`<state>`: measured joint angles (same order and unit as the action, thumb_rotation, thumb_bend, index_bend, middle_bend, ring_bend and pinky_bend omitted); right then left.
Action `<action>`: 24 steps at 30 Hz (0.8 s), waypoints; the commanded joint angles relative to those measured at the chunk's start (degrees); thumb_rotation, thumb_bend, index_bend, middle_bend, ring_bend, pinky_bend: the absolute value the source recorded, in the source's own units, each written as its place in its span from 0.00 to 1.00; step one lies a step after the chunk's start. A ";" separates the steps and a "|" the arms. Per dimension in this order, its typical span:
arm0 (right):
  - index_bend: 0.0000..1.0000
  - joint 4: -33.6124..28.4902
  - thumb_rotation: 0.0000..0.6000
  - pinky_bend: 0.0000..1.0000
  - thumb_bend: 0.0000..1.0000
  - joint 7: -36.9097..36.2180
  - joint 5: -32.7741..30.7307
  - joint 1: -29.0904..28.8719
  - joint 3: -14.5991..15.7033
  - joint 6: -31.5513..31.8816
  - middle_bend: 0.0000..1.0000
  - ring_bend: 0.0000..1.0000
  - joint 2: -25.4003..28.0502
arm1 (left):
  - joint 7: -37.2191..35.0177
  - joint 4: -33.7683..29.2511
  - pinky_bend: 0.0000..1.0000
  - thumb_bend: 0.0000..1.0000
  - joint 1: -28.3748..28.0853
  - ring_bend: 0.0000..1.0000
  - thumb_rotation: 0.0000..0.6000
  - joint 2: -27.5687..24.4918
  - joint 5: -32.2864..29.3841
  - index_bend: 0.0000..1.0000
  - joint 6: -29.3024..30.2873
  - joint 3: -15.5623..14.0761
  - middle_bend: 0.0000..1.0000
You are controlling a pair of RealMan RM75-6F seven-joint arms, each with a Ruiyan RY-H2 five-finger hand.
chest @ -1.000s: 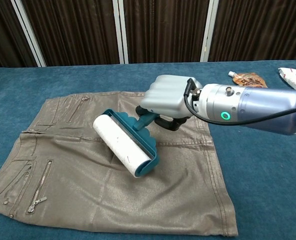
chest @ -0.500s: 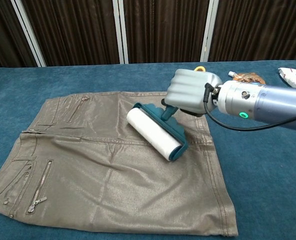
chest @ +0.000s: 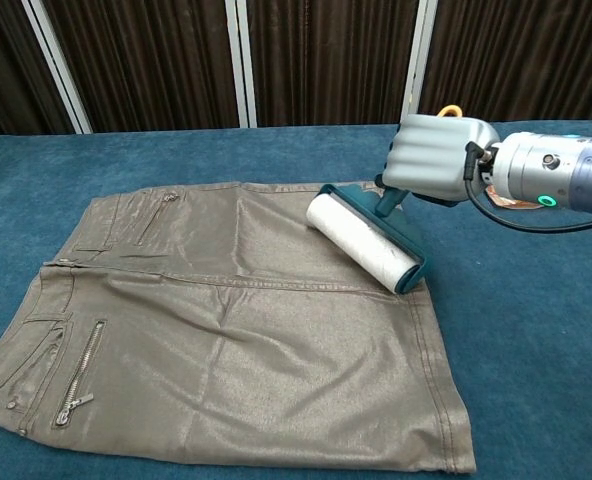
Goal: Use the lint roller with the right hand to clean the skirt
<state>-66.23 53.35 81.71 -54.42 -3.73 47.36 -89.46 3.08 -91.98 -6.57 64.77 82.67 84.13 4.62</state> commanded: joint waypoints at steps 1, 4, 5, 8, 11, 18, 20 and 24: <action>0.46 -2.91 1.00 0.44 0.96 1.11 -0.12 -0.55 -0.35 -0.08 0.53 0.41 -0.28 | -0.13 -0.02 0.00 0.00 0.03 0.00 1.00 -0.06 0.00 0.00 0.04 -0.02 0.00; 0.46 -5.82 1.00 0.44 0.96 3.54 -0.49 -1.26 -0.51 -0.78 0.53 0.41 -0.39 | -0.43 0.05 0.00 0.00 0.06 0.00 1.00 -0.15 0.00 0.00 0.06 -0.03 0.00; 0.46 -6.58 1.00 0.44 0.96 4.09 -0.58 -1.44 -0.55 -0.94 0.53 0.41 -0.46 | -0.49 0.06 0.00 0.00 0.06 0.00 1.00 -0.17 0.01 0.00 0.07 -0.03 0.00; 0.46 -9.98 1.00 0.44 0.96 6.53 -1.42 -2.32 -0.80 -1.88 0.53 0.41 -1.30 | -0.82 0.15 0.00 0.00 0.12 0.00 1.00 -0.32 -0.11 0.00 0.05 -0.03 0.00; 0.46 -12.46 1.00 0.44 0.96 9.19 -1.97 -3.31 -0.96 -2.53 0.53 0.41 -2.52 | -1.08 0.19 0.00 0.00 0.22 0.00 1.00 -0.45 -0.23 0.00 0.11 -0.03 0.00; 0.46 -17.29 1.00 0.44 0.96 15.35 -4.85 -5.74 -2.26 -3.40 0.53 0.41 -6.11 | -1.63 0.37 0.00 0.00 0.38 0.00 1.00 -0.73 -0.69 0.00 0.14 0.09 0.00; 0.46 -18.00 1.00 0.44 0.96 17.02 -5.92 -6.19 -2.34 -3.57 0.53 0.41 -6.71 | -1.78 0.41 0.00 0.00 0.42 0.00 1.00 -0.78 -0.75 0.00 0.18 0.13 0.00; 0.46 -18.26 1.00 0.44 0.96 20.46 -8.69 -6.99 -1.94 -3.71 0.53 0.41 -8.51 | -1.91 0.52 0.00 0.00 0.51 0.00 1.00 -0.87 -0.82 0.00 0.22 0.11 0.00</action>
<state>-84.38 72.34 74.33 -60.92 -5.82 43.67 -97.03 1.16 -91.46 -6.06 63.90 81.84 84.35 4.73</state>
